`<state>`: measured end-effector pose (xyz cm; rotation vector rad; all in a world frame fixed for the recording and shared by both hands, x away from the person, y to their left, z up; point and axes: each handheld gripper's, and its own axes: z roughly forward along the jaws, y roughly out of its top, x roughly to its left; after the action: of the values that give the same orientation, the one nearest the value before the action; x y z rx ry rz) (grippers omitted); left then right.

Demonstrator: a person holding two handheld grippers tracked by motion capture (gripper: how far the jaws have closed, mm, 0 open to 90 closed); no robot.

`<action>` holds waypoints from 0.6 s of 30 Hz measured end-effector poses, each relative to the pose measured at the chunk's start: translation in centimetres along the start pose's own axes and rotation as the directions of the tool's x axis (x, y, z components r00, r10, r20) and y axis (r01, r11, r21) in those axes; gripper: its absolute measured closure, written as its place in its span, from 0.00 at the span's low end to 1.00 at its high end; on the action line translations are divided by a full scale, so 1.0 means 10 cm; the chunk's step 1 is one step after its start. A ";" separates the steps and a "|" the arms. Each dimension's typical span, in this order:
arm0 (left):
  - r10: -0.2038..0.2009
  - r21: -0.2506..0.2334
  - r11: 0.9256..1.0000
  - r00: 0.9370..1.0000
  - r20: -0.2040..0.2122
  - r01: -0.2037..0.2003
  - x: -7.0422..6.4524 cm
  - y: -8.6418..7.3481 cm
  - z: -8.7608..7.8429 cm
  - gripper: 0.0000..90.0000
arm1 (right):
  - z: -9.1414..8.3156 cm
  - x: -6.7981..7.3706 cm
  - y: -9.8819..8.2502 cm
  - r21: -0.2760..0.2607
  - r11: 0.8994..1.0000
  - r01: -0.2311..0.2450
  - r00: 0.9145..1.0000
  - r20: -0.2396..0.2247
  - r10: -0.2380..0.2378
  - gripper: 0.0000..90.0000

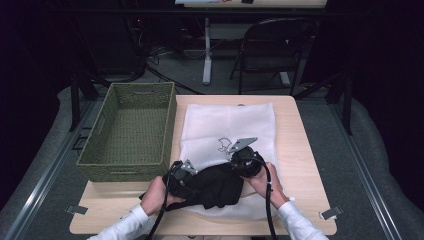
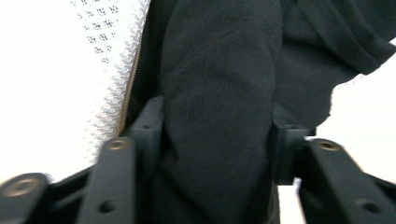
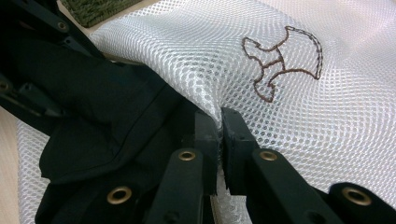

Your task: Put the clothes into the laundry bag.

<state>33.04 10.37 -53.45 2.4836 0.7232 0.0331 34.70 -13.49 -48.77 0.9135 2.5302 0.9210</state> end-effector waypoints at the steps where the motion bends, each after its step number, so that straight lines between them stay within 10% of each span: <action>1: -0.012 -0.008 1.000 1.000 0.011 0.012 0.00 0.00 -0.01 0.63 | 0.00 0.00 0.00 0.001 1.000 -0.001 1.000 0.000 0.001 0.96; 18: -0.177 -0.159 0.972 0.984 0.004 0.175 -0.12 0.17 -0.03 0.69 | -0.14 0.07 0.06 -0.061 0.998 -0.015 0.999 -0.030 0.013 0.96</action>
<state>32.80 8.68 -52.18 2.2618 0.9069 0.0358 33.82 -13.34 -47.40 0.9070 2.5082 1.0179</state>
